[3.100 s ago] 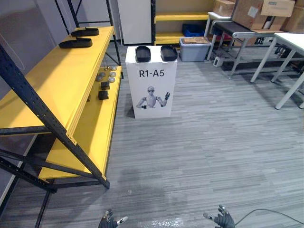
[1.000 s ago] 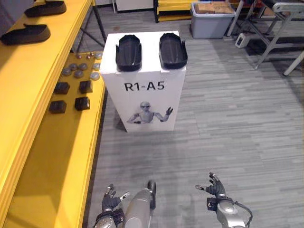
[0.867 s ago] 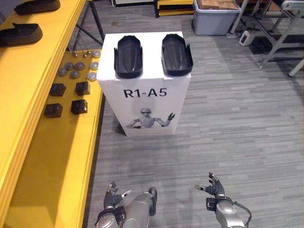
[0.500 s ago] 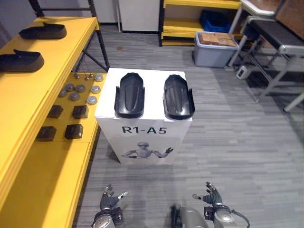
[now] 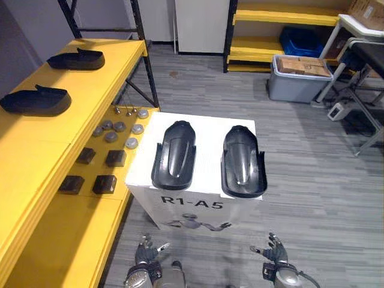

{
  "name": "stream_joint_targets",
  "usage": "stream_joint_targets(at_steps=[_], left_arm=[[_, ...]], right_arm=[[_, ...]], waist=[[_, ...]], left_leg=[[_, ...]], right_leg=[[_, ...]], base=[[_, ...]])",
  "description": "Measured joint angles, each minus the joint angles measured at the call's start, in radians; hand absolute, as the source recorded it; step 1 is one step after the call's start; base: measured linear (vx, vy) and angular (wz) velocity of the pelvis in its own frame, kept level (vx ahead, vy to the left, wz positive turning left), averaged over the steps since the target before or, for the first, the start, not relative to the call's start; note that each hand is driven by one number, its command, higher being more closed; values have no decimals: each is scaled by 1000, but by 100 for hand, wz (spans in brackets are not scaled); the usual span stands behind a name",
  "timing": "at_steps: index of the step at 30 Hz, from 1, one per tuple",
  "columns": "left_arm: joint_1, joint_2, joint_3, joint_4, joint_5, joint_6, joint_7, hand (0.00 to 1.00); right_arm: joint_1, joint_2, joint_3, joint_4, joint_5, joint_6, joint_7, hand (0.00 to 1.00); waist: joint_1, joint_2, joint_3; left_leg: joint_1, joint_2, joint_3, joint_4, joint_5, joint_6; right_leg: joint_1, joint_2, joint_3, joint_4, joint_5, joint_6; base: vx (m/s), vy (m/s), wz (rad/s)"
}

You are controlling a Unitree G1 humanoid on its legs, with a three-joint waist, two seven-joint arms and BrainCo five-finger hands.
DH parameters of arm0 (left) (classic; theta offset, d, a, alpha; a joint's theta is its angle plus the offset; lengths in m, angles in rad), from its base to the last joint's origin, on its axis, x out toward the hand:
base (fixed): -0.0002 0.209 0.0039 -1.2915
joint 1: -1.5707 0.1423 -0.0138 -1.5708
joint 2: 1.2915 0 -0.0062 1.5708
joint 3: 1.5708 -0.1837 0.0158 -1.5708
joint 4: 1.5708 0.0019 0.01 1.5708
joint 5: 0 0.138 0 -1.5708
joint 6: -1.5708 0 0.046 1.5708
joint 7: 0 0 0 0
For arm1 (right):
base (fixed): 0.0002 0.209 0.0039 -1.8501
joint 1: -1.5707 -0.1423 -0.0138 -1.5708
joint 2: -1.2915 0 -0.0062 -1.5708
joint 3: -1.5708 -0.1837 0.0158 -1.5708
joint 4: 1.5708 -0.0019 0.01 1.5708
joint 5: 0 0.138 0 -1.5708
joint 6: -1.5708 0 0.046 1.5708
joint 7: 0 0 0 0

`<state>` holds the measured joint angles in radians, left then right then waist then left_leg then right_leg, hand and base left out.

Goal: Walk over and take plastic housings, then place them on the shelf

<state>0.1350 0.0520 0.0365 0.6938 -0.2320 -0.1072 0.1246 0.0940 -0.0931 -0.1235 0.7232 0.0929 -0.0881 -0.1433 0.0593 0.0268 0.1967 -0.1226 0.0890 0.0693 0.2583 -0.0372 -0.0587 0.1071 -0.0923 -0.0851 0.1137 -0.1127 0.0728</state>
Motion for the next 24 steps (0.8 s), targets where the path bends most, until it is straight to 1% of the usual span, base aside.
stream_joint_targets(at_steps=[2, 4, 6, 8, 9, 12, 13, 15, 19, 21, 24], left_arm=[[10, 14, -2, 2, 0, 0, 0, 0], [20, 26, -2, 6, 0, 0, -2, 0], [26, 33, -3, 19, 3, 0, -5, 0], [33, 40, -3, 23, 5, 0, -6, 0], [36, 42, -2, 23, 6, 0, -6, 0], [64, 42, -3, 23, 21, 1, -16, 0], [79, 43, -4, 23, 21, 1, -21, 0], [88, 43, -7, 23, 21, 0, -23, 0], [103, 46, -32, 23, 22, 0, -37, 0], [109, 46, -34, 23, 23, -1, -46, 0], [119, 47, -46, 22, 30, -3, -50, 0]], right_arm=[[0, 0, -25, 2, 2, 0, -3, 0], [-4, 0, -64, 3, 17, -1, -5, 0], [-7, -14, -114, 1, 28, -1, -19, 0], [-5, -29, -123, -23, 39, 0, -25, 0], [-2, -30, -147, -64, 39, 0, -27, 0], [5, -61, -191, -230, 40, 0, -36, 0], [19, -93, -192, -335, 40, -2, -41, 0], [20, -108, -192, -405, 39, -4, -42, 0], [17, -108, -182, -517, 36, -13, -42, 0], [5, -109, -154, -576, 32, -18, -41, 0], [-30, -110, -85, -632, 14, -41, -30, 0]], waist=[[-6, 0, -1], [-18, -3, -2], [-18, -11, -6], [-21, -22, -15], [-19, -26, -18], [-40, -29, -24], [-43, -31, -39], [-43, -33, -42], [-42, -42, -61], [-43, -42, -62], [-41, -42, -64]], left_leg=[[23, -18, 13, -28, 7, 11], [51, -32, 16, -65, 19, 14], [75, -38, 24, -115, 39, 15], [76, -39, 30, -142, 53, 11], [79, -39, 40, -161, 63, 12], [105, -41, 49, -216, 85, 7], [120, -41, 62, -242, 95, 10], [137, -41, 70, -266, 103, 8], [154, -41, 72, -315, 126, 7], [163, -41, 72, -333, 135, 7], [182, -41, 73, -344, 137, 7]], right_leg=[[6, -18, 16, -1, -6, 8], [16, -29, 18, -2, -6, 10], [15, -34, 25, -7, -7, 11], [9, -33, 30, -25, -7, 11], [-3, -30, 44, -26, -7, 11], [-8, -29, 52, -25, -7, 11], [-11, -27, 64, -26, -7, 11], [-11, -26, 74, -26, -7, 11], [-17, -22, 77, -24, -6, 10], [-20, -20, 79, -20, -5, 10], [-10, -19, 84, -15, -5, 9]], base=[[81, 89, -11], [44, 39, -2], [35, 7, -6], [23, -6, -13], [22, -6, -22], [28, -3, -15], [39, 8, -18], [39, 7, -16], [8, 0, -2], [0, 0, 0], [0, 0, -1]])
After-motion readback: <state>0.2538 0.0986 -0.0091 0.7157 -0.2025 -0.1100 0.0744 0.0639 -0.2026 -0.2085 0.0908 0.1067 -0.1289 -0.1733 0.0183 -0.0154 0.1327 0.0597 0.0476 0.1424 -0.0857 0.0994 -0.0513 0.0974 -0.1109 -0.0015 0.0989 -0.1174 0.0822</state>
